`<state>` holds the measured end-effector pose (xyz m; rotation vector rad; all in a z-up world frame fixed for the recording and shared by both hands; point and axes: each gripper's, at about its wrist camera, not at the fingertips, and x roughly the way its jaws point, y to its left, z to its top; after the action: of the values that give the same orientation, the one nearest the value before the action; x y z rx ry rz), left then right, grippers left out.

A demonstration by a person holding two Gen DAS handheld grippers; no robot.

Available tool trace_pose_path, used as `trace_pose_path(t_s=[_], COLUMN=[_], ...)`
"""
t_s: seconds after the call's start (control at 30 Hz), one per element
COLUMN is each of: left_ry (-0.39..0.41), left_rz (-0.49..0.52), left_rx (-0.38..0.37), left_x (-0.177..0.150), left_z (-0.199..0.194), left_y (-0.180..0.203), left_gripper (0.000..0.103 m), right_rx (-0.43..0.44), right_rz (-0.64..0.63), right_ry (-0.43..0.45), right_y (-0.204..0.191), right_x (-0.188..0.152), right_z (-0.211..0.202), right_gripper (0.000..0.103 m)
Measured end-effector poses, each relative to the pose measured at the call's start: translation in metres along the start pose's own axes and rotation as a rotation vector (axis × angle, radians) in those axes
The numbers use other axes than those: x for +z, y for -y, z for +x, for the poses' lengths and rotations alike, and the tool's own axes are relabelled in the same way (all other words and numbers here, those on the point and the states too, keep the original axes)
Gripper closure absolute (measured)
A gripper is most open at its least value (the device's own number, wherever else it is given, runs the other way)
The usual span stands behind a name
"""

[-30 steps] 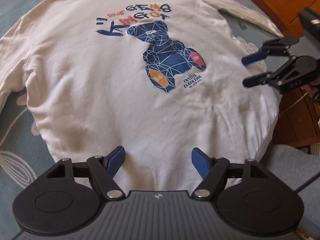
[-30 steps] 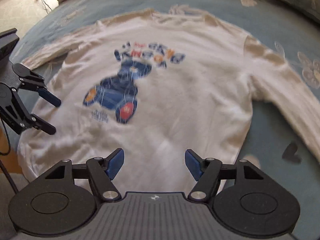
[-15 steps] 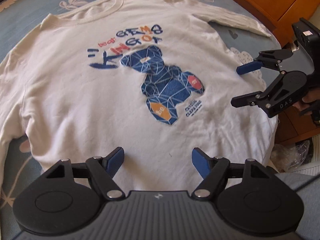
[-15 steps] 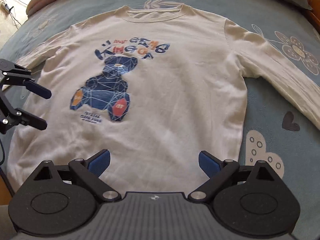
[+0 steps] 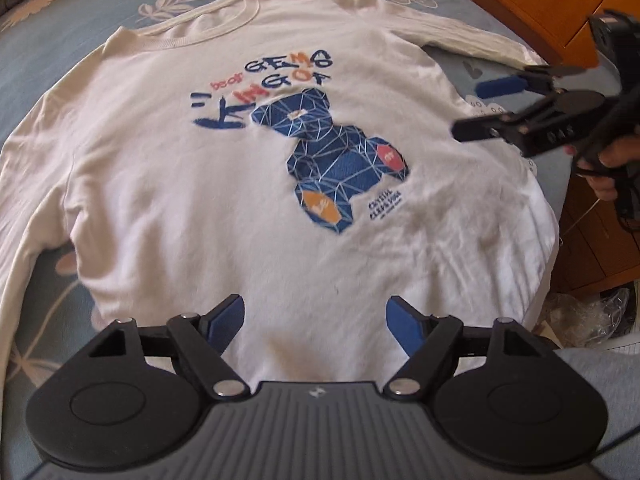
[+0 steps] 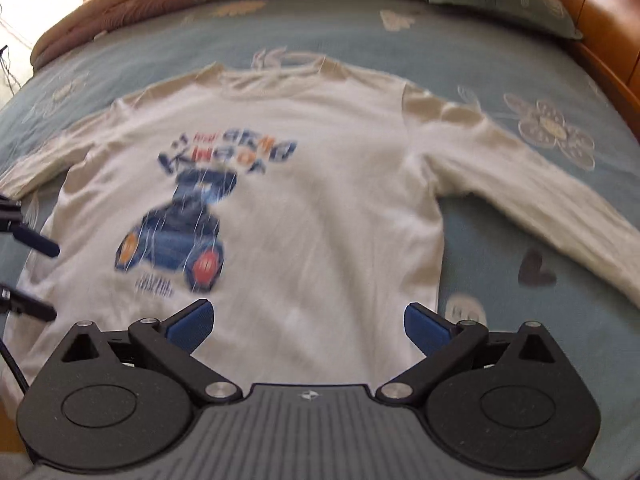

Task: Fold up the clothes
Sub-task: 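Move both open grippers back over the printed shirt front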

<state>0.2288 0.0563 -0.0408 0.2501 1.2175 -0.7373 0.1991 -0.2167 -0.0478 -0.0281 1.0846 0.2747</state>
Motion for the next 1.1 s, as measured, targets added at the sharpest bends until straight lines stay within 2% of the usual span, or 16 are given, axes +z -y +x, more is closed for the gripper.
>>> trace_pose_path(t_s=[0.13,0.17,0.27,0.33,0.4,0.43,0.5,0.57,0.6,0.67,0.8,0.93,1.03,1.1], left_ry=[-0.034,-0.045,-0.086,-0.12,-0.13,-0.13,-0.129,-0.129,-0.129,-0.128,-0.127,-0.123,-0.115,-0.111], left_rz=[-0.005,-0.008,-0.007,-0.009,-0.012,-0.012,-0.011,-0.01,-0.01,-0.009,-0.007,0.028,0.103,0.145], left_rx=[-0.006,-0.008,-0.006,0.003,0.008,0.008,0.007,0.006,0.006,0.005,0.003,-0.002,-0.006,0.009], left_x=[-0.013,-0.018,-0.033,-0.039,-0.04,-0.041,-0.043,-0.044,-0.045,-0.047,-0.05,-0.05,-0.048,-0.06], left_z=[0.005,0.006,0.003,-0.001,-0.003,-0.004,-0.006,-0.008,-0.009,-0.011,-0.015,-0.012,-0.001,0.003], left_y=[0.0,0.0,-0.001,-0.002,-0.001,0.001,0.004,0.006,0.008,0.01,0.016,0.027,0.041,0.047], left_gripper=[0.025,0.025,0.023,0.024,0.025,0.025,0.024,0.024,0.024,0.023,0.024,0.024,0.024,0.025], right_rx=[0.003,-0.011,0.036,0.018,-0.001,0.017,0.08,0.148,0.156,0.129,0.064,0.118,0.202,0.209], right_rz=[0.069,0.052,0.005,-0.028,-0.006,0.015,0.042,0.028,0.026,0.041,0.033,-0.147,-0.324,-0.42], right_ry=[-0.004,0.01,0.018,-0.01,-0.037,-0.033,-0.023,-0.055,-0.086,-0.132,-0.161,-0.119,-0.147,-0.181], right_y=[0.019,0.023,0.035,0.033,0.033,0.032,0.028,0.021,0.02,0.032,0.051,0.036,0.008,0.001], right_x=[0.028,0.03,0.026,0.028,0.033,0.033,0.029,0.017,0.009,-0.007,-0.021,-0.026,-0.039,-0.057], right_z=[0.041,0.046,0.041,0.039,0.034,0.027,0.014,0.011,0.013,0.013,-0.008,-0.032,-0.03,-0.023], right_gripper=[0.0,0.0,0.001,0.001,0.001,0.001,0.0,0.0,0.0,0.0,0.0,0.0,0.0,0.0])
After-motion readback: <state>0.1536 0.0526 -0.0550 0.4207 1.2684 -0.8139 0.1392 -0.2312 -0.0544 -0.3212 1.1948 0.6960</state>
